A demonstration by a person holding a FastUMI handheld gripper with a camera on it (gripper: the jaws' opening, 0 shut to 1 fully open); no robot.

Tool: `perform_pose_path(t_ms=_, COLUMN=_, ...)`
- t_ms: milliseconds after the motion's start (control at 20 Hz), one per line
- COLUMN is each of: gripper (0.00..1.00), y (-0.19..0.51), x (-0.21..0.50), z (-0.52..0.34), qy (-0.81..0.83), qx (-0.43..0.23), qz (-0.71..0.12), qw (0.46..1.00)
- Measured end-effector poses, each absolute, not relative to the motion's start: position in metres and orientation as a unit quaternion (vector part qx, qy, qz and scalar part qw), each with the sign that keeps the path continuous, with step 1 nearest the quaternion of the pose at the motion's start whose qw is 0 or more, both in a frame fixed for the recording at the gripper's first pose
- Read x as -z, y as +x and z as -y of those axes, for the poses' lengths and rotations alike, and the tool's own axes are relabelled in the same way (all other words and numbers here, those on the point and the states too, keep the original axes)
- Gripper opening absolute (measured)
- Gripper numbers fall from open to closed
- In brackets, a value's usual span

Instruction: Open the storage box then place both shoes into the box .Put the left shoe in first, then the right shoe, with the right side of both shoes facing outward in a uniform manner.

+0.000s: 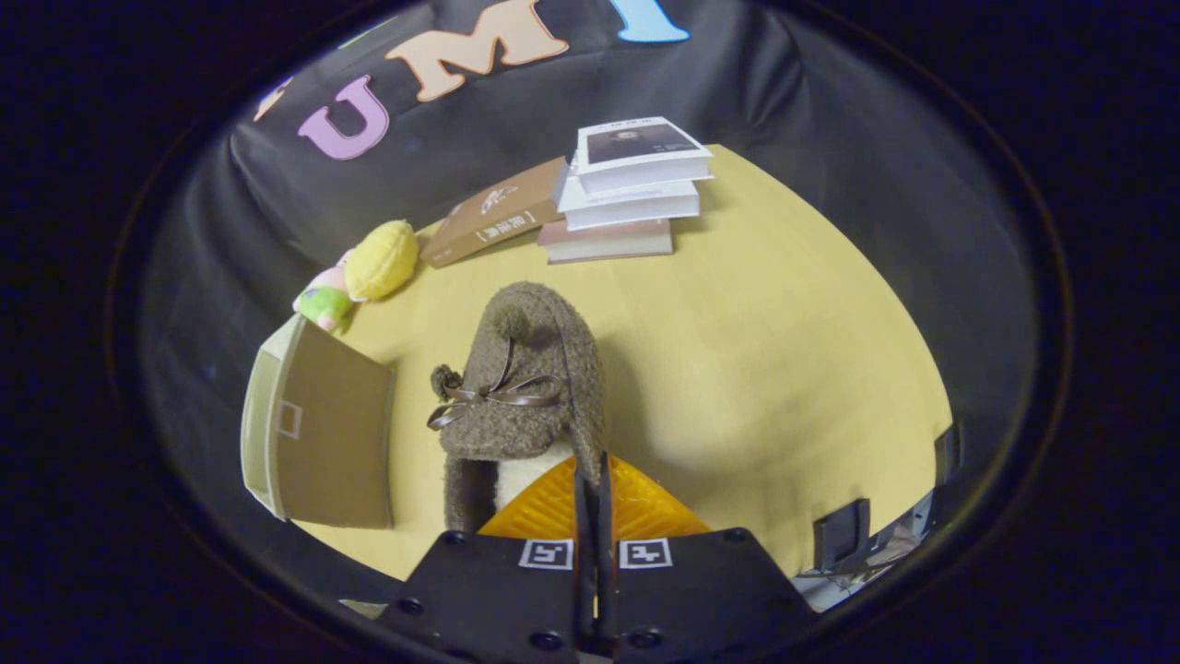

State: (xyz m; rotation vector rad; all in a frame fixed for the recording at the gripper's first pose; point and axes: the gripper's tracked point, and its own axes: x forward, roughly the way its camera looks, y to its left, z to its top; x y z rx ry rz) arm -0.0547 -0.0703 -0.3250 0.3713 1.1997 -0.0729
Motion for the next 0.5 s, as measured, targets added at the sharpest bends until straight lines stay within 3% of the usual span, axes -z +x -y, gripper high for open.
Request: perform_pose_path(t_ms=500, gripper=0.04, y=-0.022, x=0.266, z=-0.031, qy=0.182, qx=-0.015, qz=-0.531, qw=0.828)
